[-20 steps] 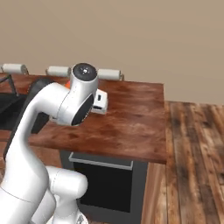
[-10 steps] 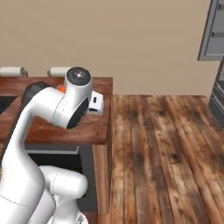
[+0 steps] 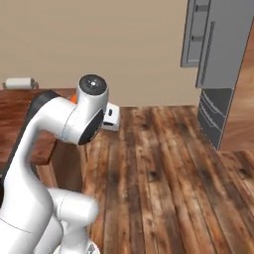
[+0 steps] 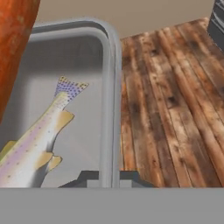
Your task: Place the tupperware on the second highest shelf of the fridge. Make space for the tupperware among the existing items by rearranging them on the shelves if needed. Close the fridge door when finished.
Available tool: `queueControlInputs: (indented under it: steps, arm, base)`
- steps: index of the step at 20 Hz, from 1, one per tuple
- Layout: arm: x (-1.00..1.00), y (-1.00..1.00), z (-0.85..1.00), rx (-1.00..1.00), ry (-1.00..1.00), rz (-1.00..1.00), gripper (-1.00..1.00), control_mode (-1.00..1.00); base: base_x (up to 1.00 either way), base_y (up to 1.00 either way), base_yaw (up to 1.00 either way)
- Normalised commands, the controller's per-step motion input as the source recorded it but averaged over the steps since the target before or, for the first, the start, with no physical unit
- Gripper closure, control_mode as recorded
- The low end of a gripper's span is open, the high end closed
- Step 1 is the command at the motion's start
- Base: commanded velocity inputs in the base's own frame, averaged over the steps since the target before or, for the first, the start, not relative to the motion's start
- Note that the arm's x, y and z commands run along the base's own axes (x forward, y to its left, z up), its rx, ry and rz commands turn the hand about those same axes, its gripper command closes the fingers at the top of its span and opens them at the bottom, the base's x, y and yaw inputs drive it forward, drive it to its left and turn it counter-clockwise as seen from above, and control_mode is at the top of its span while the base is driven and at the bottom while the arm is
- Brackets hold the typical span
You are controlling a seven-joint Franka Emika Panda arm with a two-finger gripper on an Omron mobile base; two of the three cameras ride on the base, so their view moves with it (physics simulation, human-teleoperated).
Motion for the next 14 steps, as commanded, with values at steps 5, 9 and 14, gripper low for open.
queueControlInputs:
  steps: [5, 9, 14]
  arm:
    - [0.0, 0.0, 0.0, 0.0, 0.0, 0.0, 1.0, 1.0]
    - [0.0, 0.0, 0.0, 0.0, 0.0, 0.0, 1.0, 1.0]
    - [0.0, 0.0, 0.0, 0.0, 0.0, 0.0, 1.0, 1.0]
  base:
    - [0.86, -0.8, 0.02]
    - [1.0, -0.39, 0.08]
    - [1.0, -0.15, 0.05]
